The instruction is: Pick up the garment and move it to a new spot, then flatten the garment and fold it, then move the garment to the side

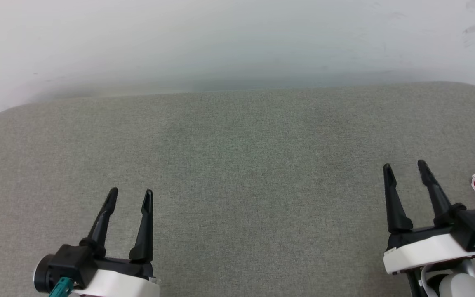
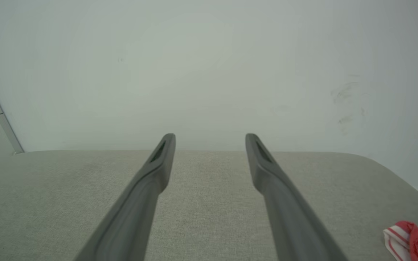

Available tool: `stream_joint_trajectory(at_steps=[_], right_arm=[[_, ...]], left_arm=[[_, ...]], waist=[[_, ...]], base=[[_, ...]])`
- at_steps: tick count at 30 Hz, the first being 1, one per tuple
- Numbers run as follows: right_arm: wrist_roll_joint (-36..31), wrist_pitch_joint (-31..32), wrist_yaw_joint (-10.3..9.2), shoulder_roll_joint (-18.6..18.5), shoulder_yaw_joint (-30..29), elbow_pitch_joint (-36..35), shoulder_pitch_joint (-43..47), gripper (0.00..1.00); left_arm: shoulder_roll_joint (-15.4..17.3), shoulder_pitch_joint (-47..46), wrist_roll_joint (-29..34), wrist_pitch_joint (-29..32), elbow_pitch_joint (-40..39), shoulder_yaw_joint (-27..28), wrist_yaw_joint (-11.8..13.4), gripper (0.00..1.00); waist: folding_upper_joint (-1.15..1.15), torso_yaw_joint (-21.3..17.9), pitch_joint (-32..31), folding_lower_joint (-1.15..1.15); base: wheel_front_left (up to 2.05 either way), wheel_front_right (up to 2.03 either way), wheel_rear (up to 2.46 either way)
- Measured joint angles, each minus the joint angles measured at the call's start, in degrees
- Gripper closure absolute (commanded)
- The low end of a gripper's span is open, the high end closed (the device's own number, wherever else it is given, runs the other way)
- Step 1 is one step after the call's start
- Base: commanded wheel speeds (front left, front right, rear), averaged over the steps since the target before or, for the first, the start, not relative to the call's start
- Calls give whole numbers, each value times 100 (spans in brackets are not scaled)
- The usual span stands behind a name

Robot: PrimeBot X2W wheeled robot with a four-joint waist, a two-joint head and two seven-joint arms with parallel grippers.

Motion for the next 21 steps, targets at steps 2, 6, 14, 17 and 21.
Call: stream_joint_trajectory(at_steps=[2,6,14,17,21], right_arm=[[1,11,1,0,0,78,26,100],[105,46,1,0,8,258,143,100],[1045,212,1,-11,4,367,163,100],[1381,256,1,-19,-1,400,159,100],[1823,345,1,-27,-5,448,153,100]], left_arm=[[-13,11,-14,2,89,-1,0,100],[-34,100,-118,35,278,-10,1,100],[-26,79,-1029,210,433,9,3,100],[-22,44,-1355,274,503,16,3,100],[-14,-28,-1771,344,597,27,2,100]], waist=[[0,0,2,0],[0,0,0,0],[0,5,-18,0],[0,7,-25,0],[0,10,-34,0]], base=[[0,0,0],[0,0,0],[0,0,0],[0,0,0],[0,0,0]])
